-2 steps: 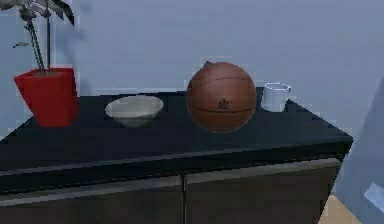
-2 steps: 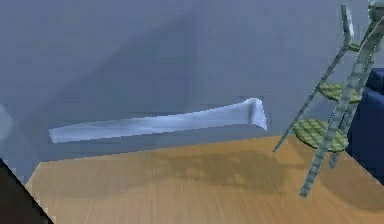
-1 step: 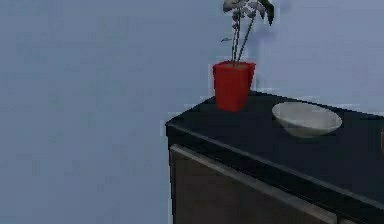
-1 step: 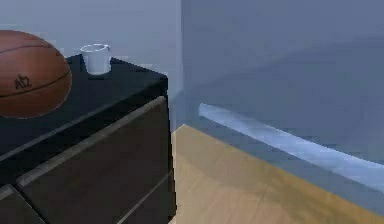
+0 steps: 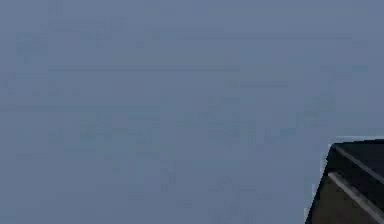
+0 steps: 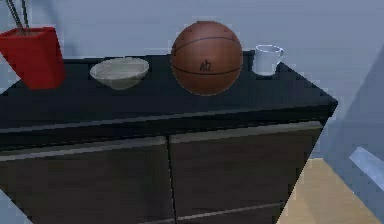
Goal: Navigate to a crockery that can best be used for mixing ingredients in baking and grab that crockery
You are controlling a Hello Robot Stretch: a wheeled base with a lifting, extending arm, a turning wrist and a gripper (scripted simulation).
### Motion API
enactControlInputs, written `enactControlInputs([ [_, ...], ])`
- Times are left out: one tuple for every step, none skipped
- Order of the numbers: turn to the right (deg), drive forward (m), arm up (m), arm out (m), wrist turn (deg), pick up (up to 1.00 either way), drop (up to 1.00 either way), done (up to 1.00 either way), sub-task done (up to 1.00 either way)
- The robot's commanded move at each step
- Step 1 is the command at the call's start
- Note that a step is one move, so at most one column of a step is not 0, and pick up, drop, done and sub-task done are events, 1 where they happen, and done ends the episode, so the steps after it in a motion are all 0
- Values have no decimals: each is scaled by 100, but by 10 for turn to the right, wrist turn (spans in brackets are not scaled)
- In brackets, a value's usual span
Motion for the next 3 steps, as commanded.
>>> enactControlInputs([
  [-120,0,0,0,0,0,0,0,0],
  [0,0,50,0,0,0,0,0,0],
  [0,0,38,0,0,0,0,0,0],
])
